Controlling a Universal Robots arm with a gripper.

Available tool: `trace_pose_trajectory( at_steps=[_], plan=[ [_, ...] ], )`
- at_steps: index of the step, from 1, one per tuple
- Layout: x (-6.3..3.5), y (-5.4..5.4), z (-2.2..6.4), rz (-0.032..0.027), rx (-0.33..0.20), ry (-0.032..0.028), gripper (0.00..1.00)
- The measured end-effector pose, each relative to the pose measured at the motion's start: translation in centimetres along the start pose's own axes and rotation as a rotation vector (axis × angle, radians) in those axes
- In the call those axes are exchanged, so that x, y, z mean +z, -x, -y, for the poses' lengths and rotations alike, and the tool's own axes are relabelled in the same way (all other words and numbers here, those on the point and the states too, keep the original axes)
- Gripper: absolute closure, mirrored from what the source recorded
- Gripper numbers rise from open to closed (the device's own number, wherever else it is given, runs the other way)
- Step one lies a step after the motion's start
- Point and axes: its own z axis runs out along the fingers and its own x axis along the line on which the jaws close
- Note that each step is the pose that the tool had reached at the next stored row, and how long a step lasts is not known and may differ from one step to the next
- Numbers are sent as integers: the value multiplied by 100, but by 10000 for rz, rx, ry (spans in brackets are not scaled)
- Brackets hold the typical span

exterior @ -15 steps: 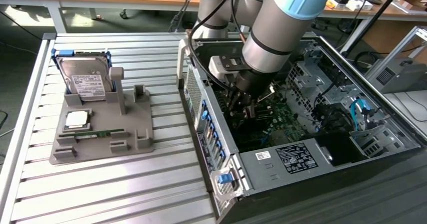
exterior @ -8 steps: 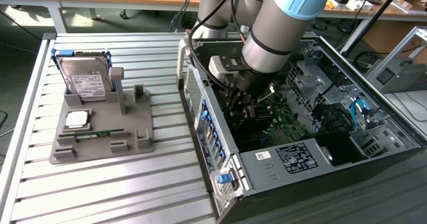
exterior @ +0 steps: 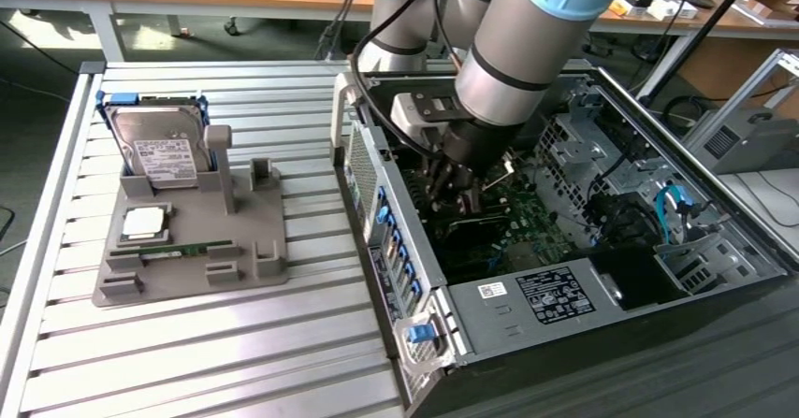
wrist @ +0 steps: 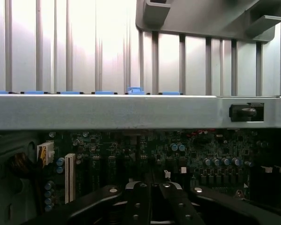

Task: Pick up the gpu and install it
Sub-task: 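Press down on the gpu until it lock into place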

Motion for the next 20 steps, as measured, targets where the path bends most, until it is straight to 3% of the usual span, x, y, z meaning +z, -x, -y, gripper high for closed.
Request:
trace_pose_trajectory(
  at_steps=[7, 14, 20],
  plan=[
    [-105, 8, -52, -2, -5, -55, 89],
    [-112, 9, -193, 0, -10, -126, 89],
    [-119, -20, -257, -3, -14, -157, 89]
  ],
)
